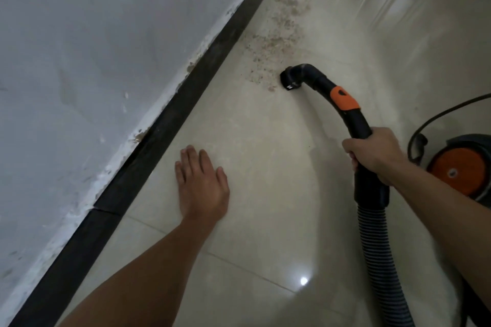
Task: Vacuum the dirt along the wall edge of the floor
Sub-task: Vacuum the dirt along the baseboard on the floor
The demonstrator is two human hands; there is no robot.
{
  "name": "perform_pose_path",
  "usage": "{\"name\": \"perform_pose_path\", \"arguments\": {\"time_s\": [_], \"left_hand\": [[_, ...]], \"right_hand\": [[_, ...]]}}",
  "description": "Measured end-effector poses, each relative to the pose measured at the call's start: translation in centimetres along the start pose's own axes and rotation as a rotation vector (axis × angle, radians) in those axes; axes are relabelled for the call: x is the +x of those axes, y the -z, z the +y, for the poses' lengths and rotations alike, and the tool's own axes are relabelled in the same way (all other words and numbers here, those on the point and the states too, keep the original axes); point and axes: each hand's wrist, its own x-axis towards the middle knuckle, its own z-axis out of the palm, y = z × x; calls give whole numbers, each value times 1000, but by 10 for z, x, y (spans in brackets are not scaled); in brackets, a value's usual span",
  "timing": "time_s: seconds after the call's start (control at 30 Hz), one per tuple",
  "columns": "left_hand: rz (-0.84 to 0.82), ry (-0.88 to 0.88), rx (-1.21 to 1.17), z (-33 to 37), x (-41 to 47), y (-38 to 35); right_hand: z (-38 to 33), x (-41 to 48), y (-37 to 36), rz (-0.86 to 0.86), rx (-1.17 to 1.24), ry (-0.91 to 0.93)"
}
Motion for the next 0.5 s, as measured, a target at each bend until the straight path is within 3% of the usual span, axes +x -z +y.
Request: {"name": "perform_pose_path", "arguments": {"time_s": [0.23, 0.5], "left_hand": [[-46, 16, 28, 1, 1, 2], [-54, 27, 40, 2, 1, 2]], "right_hand": [[-19, 5, 3, -126, -15, 47], [-21, -1, -11, -126, -22, 50]]}}
